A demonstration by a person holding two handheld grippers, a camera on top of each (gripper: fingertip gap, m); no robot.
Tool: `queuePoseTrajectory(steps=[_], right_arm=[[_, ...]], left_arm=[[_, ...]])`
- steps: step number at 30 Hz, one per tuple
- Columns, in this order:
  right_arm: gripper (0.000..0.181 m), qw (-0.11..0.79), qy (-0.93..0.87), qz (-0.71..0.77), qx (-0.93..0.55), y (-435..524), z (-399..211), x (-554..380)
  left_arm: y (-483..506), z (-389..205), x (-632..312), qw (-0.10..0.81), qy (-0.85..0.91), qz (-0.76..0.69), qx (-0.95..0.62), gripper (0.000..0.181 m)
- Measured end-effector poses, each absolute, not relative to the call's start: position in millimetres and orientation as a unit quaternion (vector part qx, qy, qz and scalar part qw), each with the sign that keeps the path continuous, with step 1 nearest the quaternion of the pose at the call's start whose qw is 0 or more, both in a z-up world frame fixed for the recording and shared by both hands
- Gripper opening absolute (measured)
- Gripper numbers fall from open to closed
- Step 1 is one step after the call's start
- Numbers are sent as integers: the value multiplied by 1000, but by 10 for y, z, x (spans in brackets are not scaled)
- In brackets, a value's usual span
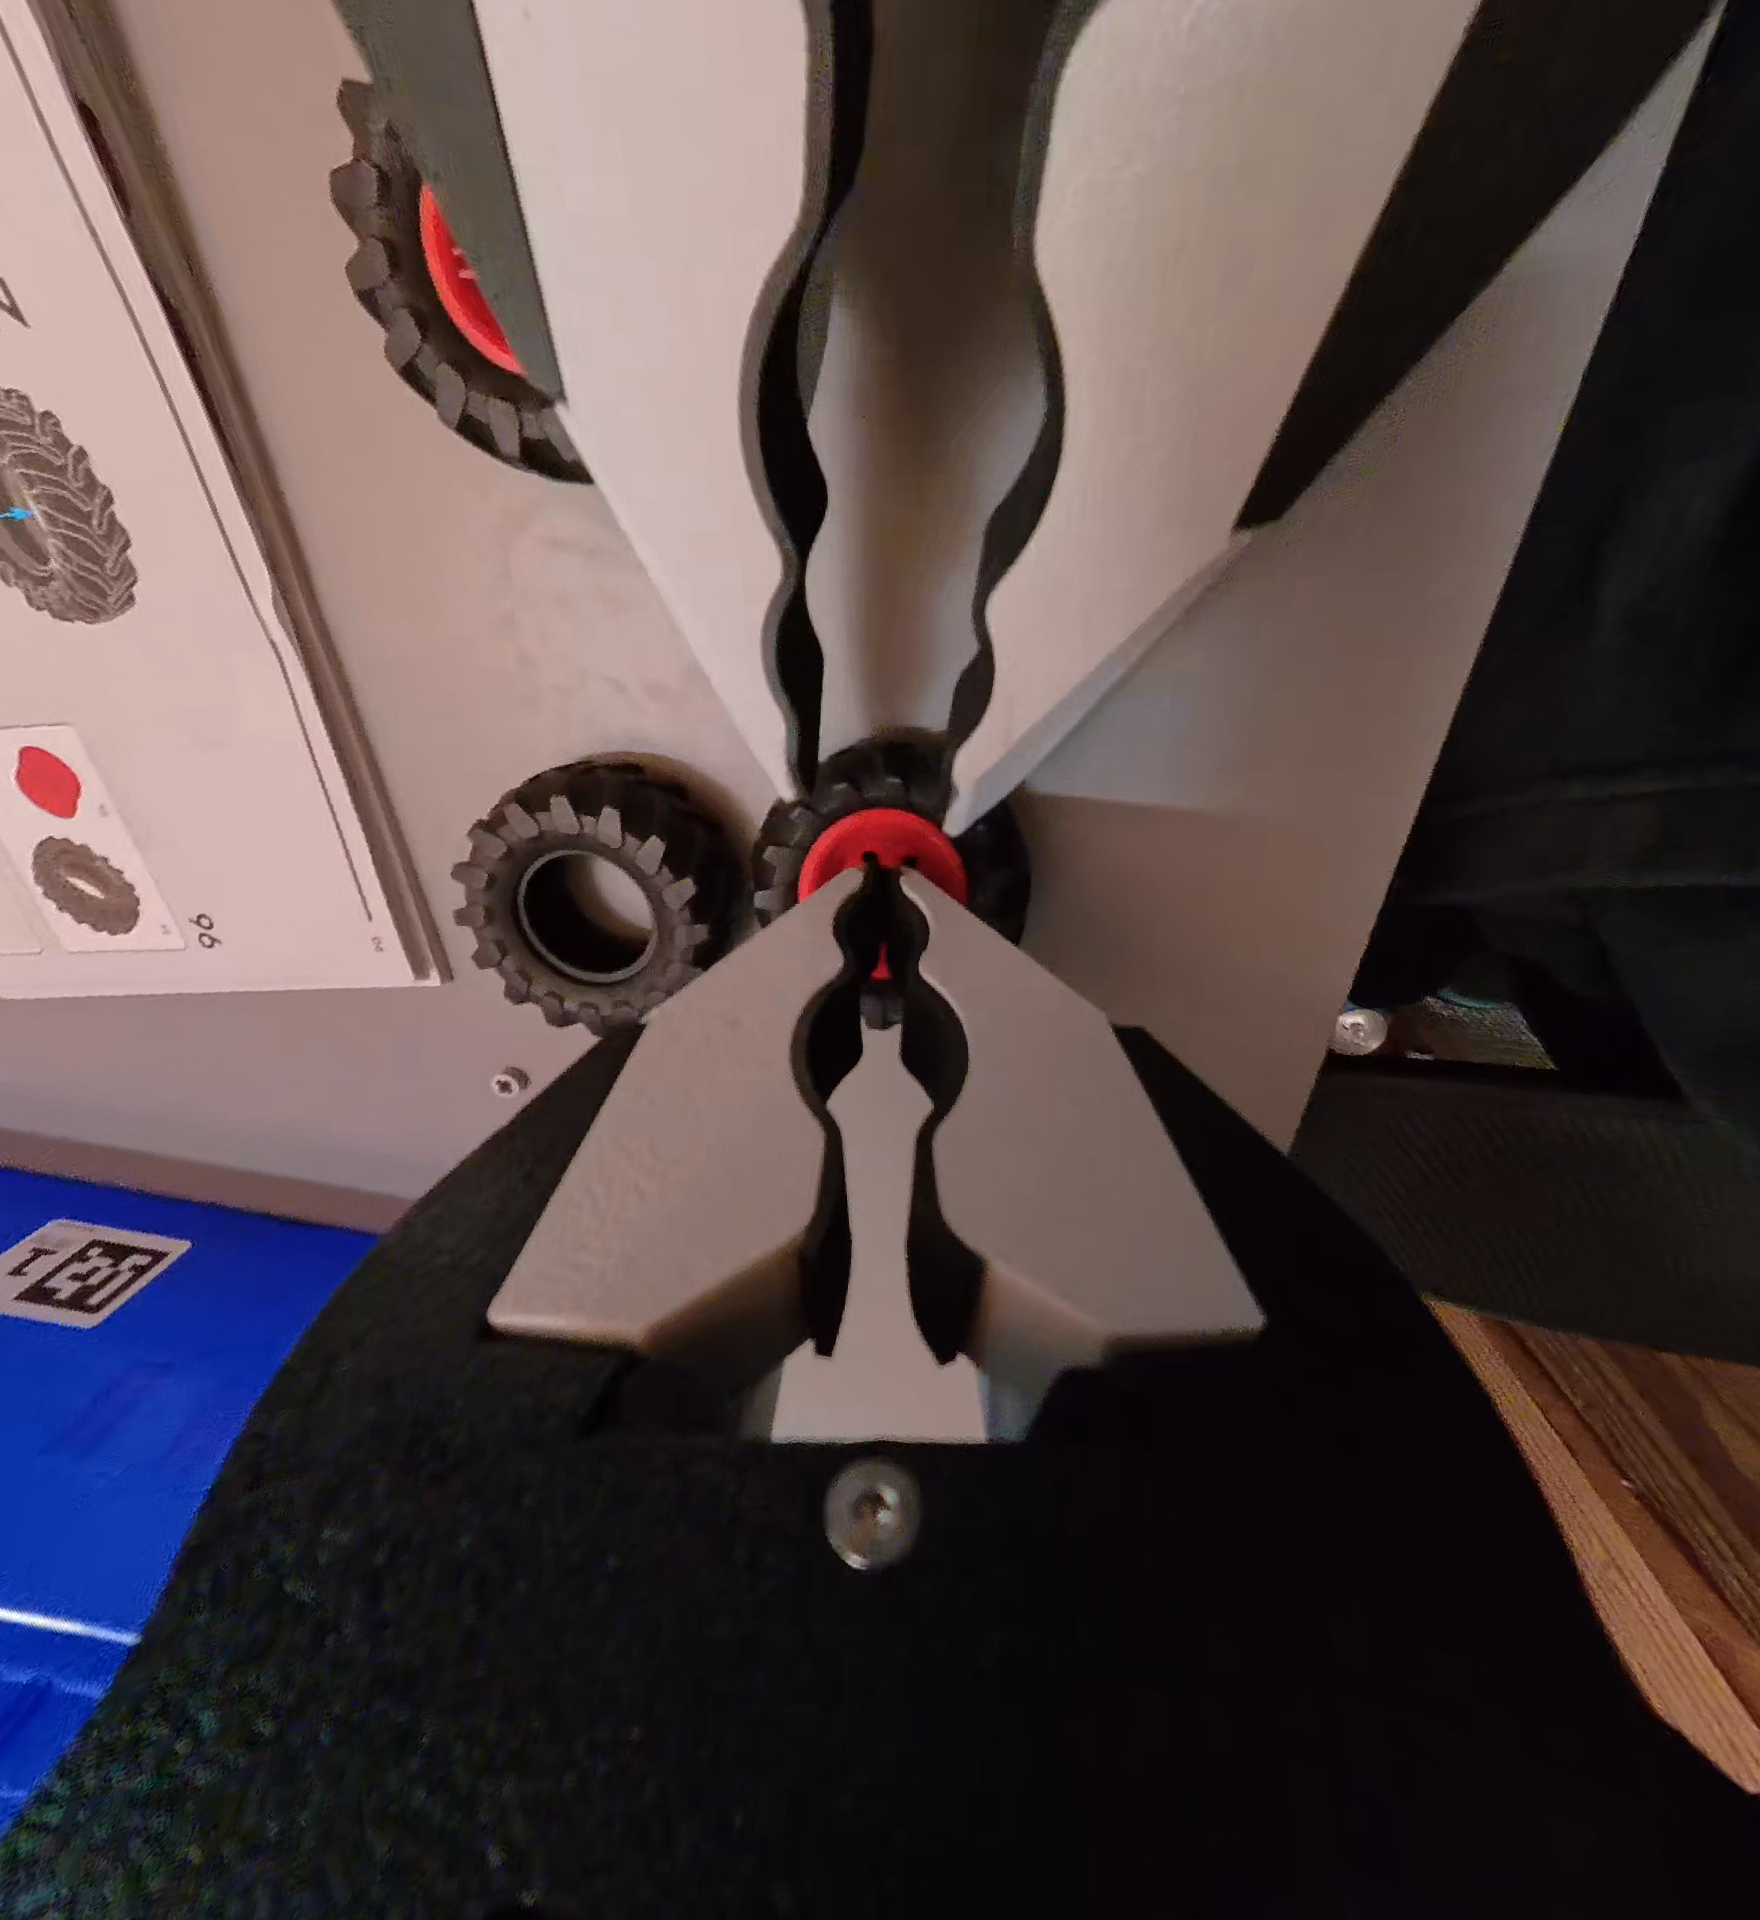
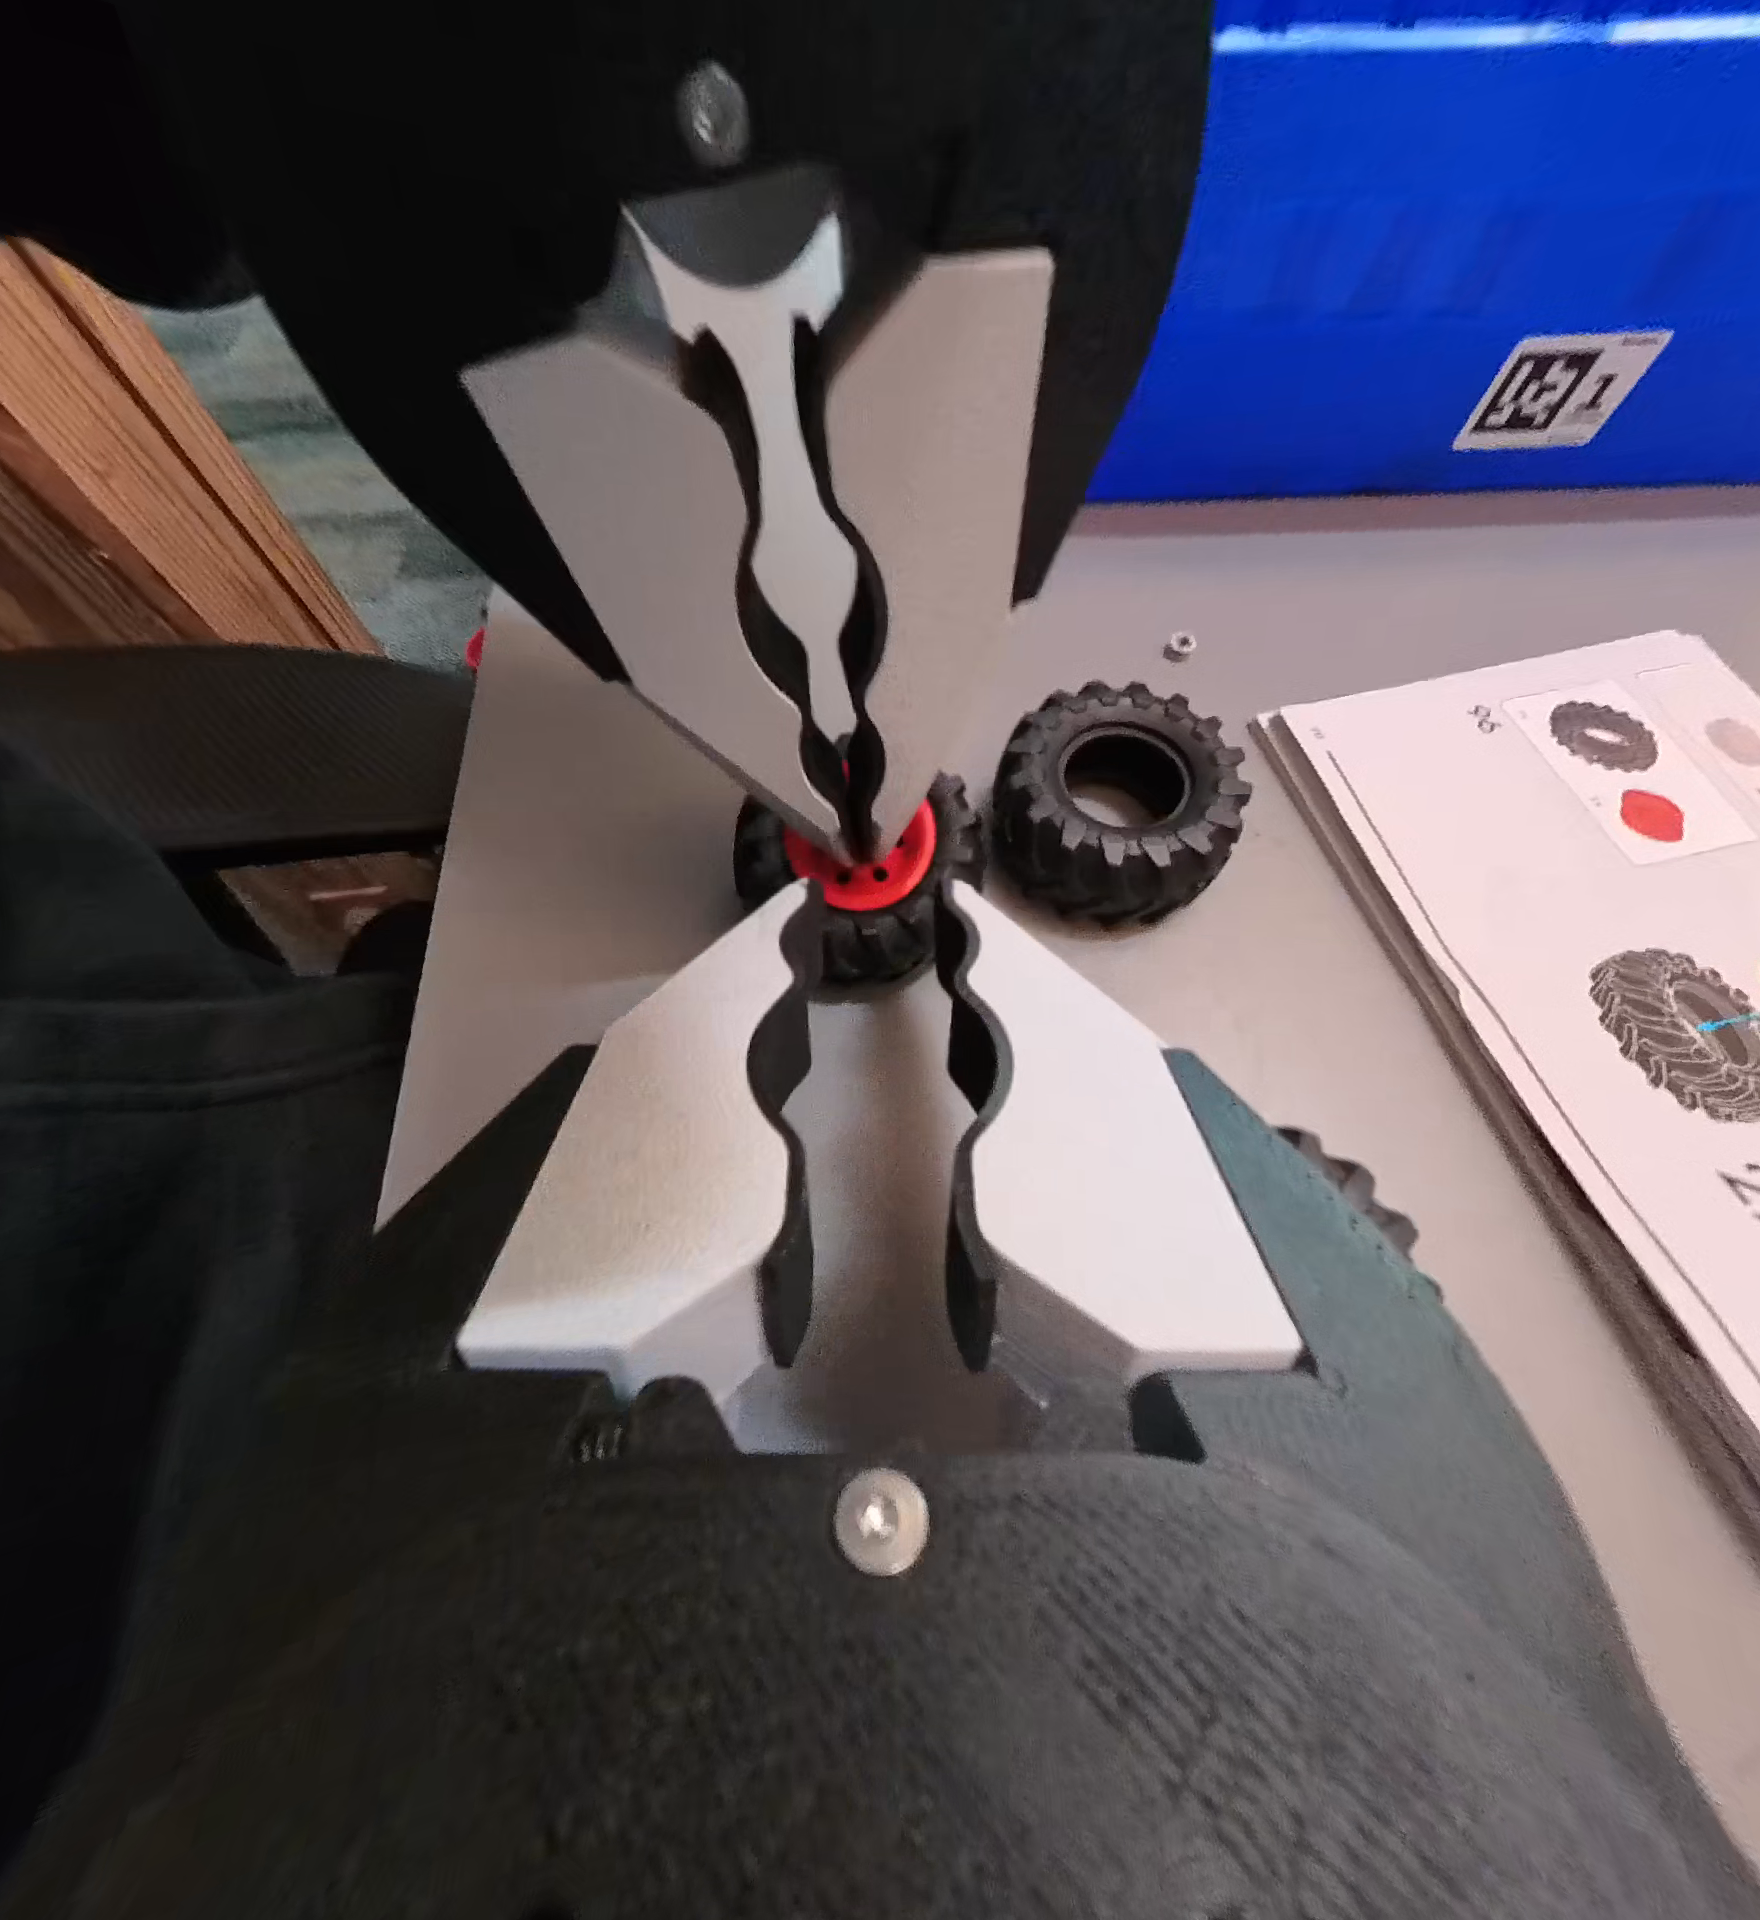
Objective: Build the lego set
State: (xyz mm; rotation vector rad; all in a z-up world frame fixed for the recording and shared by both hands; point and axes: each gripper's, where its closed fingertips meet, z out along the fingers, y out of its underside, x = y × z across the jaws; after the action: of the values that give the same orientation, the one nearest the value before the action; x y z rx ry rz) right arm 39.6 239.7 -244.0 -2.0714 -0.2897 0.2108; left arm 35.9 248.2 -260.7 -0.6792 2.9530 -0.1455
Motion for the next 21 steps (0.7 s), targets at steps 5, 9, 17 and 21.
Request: queuePoseTrajectory(steps=[5,9,17,21], right_arm=[[30,485,-137,69,-861,2384,-2491,369],[35,498,-153,51,-852,2449,-2452,374],[28,508,-168,55,-843,2501,-2411,341],[17,501,-182,61,-844,2535,-2413,304]], left_arm=[[2476,-2592,365,55,960,-99,-257,0],[2484,-2542,362,71,939,-169,-291,0],[2534,-2401,332,77,928,-185,-314,0],[2561,-2520,344,82,933,-158,-312,0]])
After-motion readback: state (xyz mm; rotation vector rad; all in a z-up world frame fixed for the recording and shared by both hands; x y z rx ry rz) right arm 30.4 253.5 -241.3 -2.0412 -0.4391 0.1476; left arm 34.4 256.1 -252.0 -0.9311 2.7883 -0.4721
